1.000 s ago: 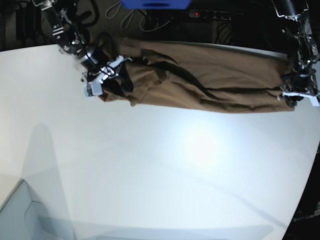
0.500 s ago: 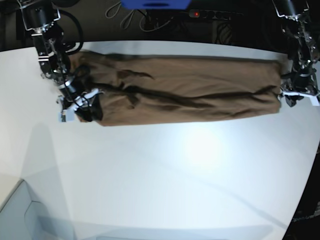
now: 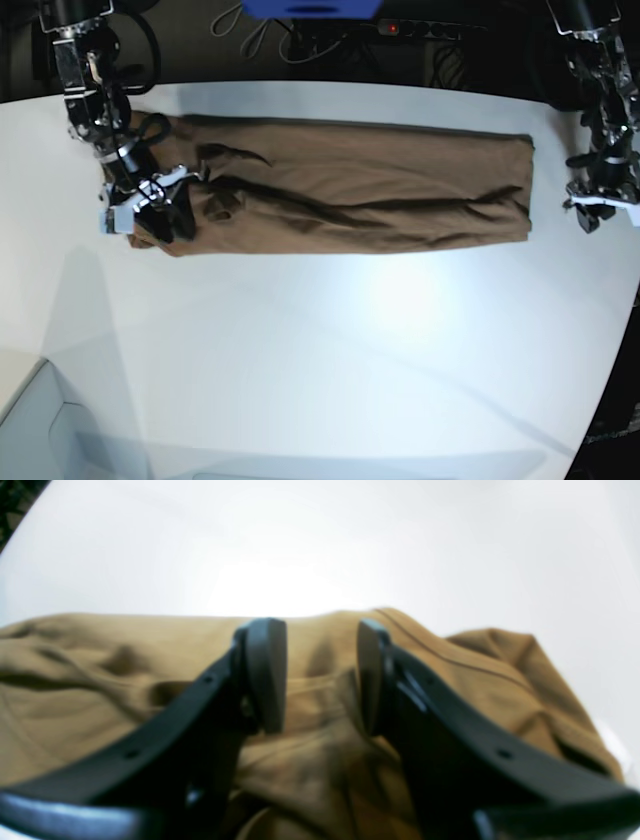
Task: Layout the t-shirt on the table in an organized manner, then fold the t-shirt properly
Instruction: 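Lower the folded strip and release it with both grippers, then grasp the strip end with the left gripper and move it toward the right gripper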
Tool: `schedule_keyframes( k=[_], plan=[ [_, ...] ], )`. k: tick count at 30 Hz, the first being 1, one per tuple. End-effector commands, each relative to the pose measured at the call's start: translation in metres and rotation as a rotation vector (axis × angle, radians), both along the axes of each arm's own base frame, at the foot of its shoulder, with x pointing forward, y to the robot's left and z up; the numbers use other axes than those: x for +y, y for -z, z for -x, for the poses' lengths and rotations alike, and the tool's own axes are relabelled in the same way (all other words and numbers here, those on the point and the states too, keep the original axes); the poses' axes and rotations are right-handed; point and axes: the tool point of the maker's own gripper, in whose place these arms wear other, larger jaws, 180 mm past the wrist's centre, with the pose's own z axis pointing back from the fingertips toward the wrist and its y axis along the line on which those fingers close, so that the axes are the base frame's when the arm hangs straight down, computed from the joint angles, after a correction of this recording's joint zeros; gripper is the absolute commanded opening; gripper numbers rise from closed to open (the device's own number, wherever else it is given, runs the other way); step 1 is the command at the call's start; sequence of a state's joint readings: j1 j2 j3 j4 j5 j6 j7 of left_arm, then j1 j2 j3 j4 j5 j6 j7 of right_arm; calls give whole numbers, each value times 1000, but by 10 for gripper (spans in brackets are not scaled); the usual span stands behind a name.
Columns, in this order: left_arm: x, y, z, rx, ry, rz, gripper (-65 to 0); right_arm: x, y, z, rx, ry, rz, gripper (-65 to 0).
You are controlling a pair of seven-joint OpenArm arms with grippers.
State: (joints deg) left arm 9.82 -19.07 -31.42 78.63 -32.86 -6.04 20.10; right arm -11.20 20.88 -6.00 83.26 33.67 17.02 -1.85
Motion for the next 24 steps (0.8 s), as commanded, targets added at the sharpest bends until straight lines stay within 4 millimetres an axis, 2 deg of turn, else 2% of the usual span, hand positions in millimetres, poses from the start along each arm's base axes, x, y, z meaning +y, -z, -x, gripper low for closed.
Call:
schedule_keyframes(
  k=[1, 4, 6, 8, 12, 17, 19, 24],
  plan=[
    [2, -21, -9, -51, 19, -31, -399, 4, -14, -3, -50, -2, -28, -406],
    [-11, -11, -6, 32, 56, 18, -300, 8, -8, 3, -30, -5, -33, -406],
    [-22, -6, -11, 76, 80, 61, -202, 7, 6, 8, 7, 2, -35, -406],
    [-36, 3, -10, 99, 82, 114, -143, 9, 19, 11, 40, 11, -43, -406],
    [-51, 8, -9, 84, 85, 149, -136, 5, 33, 16, 77, 23, -41, -406],
    [-68, 9, -10, 70, 94, 179, -135, 5, 35, 17, 83, 23, -40, -406],
    [-73, 15, -10, 79, 92, 196, -135, 5, 35, 17, 83, 23, -40, -406],
    [-100, 35, -11, 128, 149, 225, -137, 5, 35, 18, 86, 23, -40, -406]
  ],
)
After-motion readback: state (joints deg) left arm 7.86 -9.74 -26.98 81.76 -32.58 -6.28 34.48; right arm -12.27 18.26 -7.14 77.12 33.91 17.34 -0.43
